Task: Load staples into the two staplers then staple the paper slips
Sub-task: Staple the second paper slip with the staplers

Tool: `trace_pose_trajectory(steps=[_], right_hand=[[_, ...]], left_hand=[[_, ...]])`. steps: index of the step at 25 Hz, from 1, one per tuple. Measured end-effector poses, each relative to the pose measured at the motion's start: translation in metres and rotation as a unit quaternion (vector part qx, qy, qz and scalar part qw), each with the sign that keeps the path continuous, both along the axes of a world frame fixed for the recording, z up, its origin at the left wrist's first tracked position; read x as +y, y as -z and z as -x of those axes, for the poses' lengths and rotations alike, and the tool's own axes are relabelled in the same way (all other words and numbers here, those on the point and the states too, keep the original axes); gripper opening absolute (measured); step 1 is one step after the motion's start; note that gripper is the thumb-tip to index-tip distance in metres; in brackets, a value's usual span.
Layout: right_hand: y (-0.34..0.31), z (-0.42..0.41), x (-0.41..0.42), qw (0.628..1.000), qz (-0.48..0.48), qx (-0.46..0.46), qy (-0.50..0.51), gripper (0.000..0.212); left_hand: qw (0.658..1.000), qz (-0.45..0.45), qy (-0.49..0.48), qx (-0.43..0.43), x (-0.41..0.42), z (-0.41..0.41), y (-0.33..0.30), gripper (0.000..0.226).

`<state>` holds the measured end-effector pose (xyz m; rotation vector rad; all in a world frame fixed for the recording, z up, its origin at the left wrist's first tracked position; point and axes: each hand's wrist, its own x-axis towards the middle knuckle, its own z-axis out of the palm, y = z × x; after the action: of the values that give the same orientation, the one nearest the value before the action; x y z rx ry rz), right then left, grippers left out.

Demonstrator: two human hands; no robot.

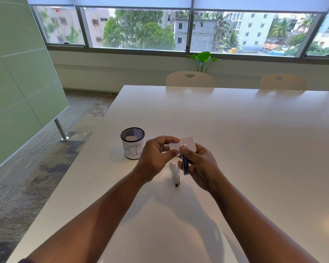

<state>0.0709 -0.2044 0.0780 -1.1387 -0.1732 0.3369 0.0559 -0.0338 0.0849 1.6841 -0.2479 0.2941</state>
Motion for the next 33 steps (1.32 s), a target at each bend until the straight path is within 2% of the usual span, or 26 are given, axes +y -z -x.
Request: trace_pose_trajectory(steps=[7, 9, 11, 13, 18, 25, 28, 33], right_hand=[[-0.001, 0.005, -0.001, 0.999, 0.018, 0.001, 0.026, 0.025], [0.001, 0.006, -0.002, 0.999, 0.007, 0.005, 0.035, 0.026], [0.001, 0.006, -0.002, 0.999, 0.003, 0.01, 0.045, 0.027], [0.002, 0.006, -0.003, 0.999, 0.01, 0.012, 0.052, 0.026], [0.007, 0.006, -0.002, 0.995, 0.0, 0.048, 0.086, 0.03], [0.005, 0.006, -0.001, 0.992, 0.003, 0.046, 0.116, 0.035], [0.005, 0.006, -0.004, 0.995, -0.001, 0.035, 0.098, 0.027], [0.006, 0.01, -0.006, 0.998, -0.025, 0.019, 0.051, 0.038]], left_hand=[[1.0, 0.015, 0.015, 0.022, -0.003, 0.003, -0.001, 0.031], [0.995, 0.081, 0.04, 0.047, -0.004, 0.004, -0.001, 0.035], [0.969, 0.204, 0.093, 0.103, -0.008, 0.004, -0.002, 0.047], [0.945, 0.265, 0.12, 0.153, -0.016, 0.002, -0.001, 0.058], [0.924, 0.304, 0.12, 0.2, -0.034, -0.005, 0.013, 0.054], [0.925, 0.295, 0.101, 0.215, -0.036, -0.012, 0.015, 0.047], [0.912, 0.324, 0.106, 0.227, -0.039, -0.011, 0.013, 0.038], [0.897, 0.358, 0.082, 0.246, -0.037, -0.012, 0.012, 0.029]])
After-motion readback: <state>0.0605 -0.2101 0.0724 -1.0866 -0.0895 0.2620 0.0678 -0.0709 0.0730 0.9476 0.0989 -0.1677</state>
